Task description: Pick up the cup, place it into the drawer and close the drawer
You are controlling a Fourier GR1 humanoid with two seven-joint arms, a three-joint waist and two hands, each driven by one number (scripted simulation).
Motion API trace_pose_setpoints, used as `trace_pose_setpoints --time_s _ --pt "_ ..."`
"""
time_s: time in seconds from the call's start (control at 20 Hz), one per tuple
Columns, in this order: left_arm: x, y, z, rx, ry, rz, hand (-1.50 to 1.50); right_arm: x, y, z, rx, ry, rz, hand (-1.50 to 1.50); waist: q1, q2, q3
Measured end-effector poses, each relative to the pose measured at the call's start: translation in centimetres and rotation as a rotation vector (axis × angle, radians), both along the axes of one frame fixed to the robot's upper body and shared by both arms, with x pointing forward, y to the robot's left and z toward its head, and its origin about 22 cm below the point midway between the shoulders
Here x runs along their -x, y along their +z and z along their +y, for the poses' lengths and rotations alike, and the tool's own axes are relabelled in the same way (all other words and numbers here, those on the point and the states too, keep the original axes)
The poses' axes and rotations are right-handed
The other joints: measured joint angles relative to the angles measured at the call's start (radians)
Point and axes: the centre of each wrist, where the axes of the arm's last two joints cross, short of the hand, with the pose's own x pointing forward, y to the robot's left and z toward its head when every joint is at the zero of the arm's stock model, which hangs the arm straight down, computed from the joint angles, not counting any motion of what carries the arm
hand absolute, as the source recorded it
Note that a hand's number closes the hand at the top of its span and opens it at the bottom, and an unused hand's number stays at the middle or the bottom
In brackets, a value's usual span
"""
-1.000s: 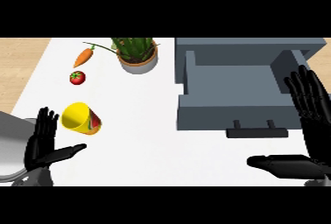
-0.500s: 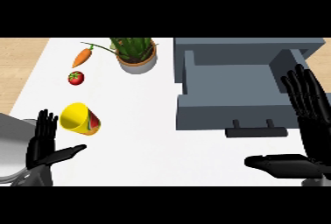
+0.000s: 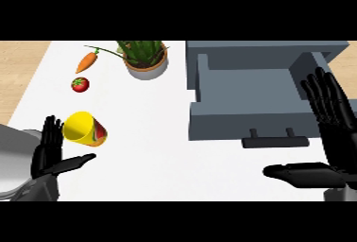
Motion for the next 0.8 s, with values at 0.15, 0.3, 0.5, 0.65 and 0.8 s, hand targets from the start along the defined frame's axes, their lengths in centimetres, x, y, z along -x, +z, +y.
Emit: trace_pose_setpoints --time_s 0.15,0.3,0.5,0.65,0.8 --pt "0.0 0.0 -0.1 0.005 -0.008 0.001 -1.5 -0.5 0.2 0.4 0.0 0.0 -0.002 -1.5 -0.001 0.001 0.0" --pt "-0.7 0.3 -0.3 0.025 -0.015 -0.014 -1.5 -0.8 0.5 0.2 -0.002 0.0 0.004 -1.5 -0.003 0.002 -0.001" --pt "-1.3 0.4 -1.1 0.055 -0.042 -0.033 -1.5 -0.2 0.3 -0.1 -0.004 0.004 0.004 -1.5 -0.006 0.002 -0.001" --pt "-1.8 0.4 -1.8 0.085 -0.064 -0.048 -1.5 -0.4 0.1 -0.1 -0.005 0.01 0.009 -1.5 -0.005 0.002 -0.001" --pt "-2.2 0.4 -2.5 0.115 -0.091 -0.063 1.5 -0.2 -0.2 -0.1 -0.006 0.014 0.013 -1.5 -0.006 0.002 -0.001"
